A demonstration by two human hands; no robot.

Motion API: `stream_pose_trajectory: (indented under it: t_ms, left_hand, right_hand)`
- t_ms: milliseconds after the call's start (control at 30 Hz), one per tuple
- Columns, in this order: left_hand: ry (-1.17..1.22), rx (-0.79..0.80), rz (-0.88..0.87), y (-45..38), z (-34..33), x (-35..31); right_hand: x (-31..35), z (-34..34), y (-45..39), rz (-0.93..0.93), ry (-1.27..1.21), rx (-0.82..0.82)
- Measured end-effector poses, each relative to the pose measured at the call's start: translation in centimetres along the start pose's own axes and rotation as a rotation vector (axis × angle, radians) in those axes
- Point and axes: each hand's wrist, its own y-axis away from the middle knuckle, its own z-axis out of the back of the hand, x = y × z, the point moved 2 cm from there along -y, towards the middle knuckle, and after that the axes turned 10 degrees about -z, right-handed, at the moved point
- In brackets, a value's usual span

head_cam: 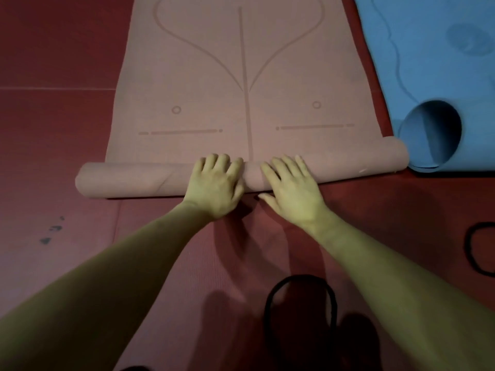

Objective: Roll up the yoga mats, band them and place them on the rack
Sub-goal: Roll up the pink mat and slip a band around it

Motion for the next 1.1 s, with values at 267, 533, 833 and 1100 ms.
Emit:
stream_pose_trajectory:
  t_ms: [267,533,833,1100]
  left_hand:
    - [-0.09,0.406,0.106,-3.1,0.6,0.8]
    - [0.07,0.542,0.138,-6.0,0.6,2.7]
    - [0.04,-0.018,0.161,-3.2,-1.0,1.7]
    - [0.071,0.12,0.287,-8.7,-0.6,4.1]
  right_hand:
    - [-0.7,0.7,-3.3,0.039,0.025,0.086]
    - [-0.3,-0.2,-3.4,-0.003,0.121,0.058]
    - [-0.5,0.5,-7.4,-0.022,0.078,0.165]
    - [-0.5,-0.4,-6.1,-0.058,-0.121,-0.209]
